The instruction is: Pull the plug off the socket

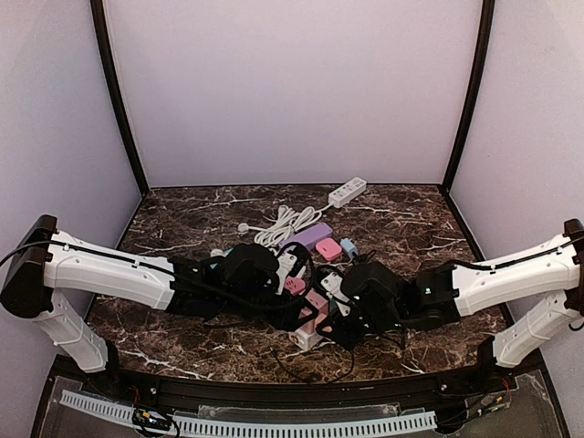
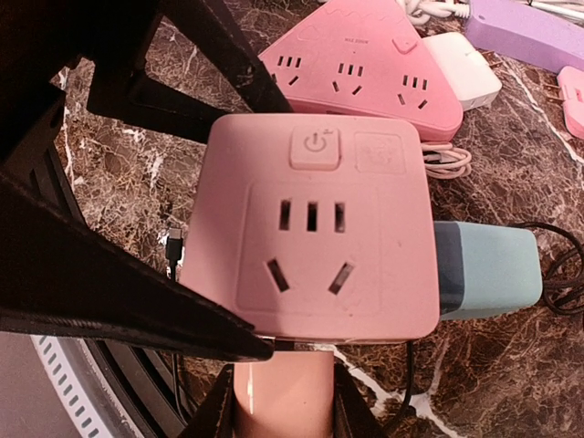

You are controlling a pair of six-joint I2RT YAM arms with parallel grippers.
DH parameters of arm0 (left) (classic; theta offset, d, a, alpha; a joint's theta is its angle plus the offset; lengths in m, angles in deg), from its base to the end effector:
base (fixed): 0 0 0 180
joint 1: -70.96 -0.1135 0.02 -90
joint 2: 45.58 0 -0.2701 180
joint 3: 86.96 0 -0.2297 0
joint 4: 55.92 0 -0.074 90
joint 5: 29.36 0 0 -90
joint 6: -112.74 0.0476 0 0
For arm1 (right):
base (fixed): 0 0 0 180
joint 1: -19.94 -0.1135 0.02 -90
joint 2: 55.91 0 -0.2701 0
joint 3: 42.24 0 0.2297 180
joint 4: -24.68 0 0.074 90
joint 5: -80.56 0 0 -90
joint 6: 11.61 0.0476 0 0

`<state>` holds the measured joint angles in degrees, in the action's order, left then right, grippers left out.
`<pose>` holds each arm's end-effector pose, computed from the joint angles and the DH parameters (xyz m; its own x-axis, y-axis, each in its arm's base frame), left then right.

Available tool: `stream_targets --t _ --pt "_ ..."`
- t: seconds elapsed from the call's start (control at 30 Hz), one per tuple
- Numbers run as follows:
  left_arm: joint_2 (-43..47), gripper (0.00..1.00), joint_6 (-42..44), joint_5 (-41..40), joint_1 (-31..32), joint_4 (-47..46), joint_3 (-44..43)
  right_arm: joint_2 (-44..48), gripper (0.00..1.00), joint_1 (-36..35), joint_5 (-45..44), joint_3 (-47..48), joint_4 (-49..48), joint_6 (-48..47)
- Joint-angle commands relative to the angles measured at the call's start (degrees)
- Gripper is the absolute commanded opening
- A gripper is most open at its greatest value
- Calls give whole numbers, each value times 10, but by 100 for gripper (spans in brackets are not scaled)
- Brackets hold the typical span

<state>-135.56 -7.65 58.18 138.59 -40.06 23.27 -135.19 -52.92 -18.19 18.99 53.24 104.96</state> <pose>0.1289 -0.3078 0.2327 -0.6540 0.2611 -0.7100 0.6722 0.6311 -0.3871 0.0869 0.2571 0.2198 -0.6002 -0.4461 -0.6639 -0.7214 0.6604 0.2084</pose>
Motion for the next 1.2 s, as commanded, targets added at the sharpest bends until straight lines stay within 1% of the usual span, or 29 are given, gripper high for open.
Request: stream_targets --t 0.0,0.17,0.33,0.57,0.87,1.17 --pt "-10 19 45 -25 -7 136 27 19 0 18 -32 27 7 10" --pt "-10 19 27 -33 -7 138 28 26 0 18 -61 4 2 22" --pt "-11 18 3 -31 -13 142 31 43 0 7 -88 -41 -23 19" --pt "2 18 -12 -19 -26 135 38 15 0 -10 -95 -65 -26 42" --pt "16 17 -9 -5 -33 125 51 25 0 -17 -102 -64 -23 48" --pt "9 16 39 13 -29 139 60 33 0 15 -45 -19 11 34"
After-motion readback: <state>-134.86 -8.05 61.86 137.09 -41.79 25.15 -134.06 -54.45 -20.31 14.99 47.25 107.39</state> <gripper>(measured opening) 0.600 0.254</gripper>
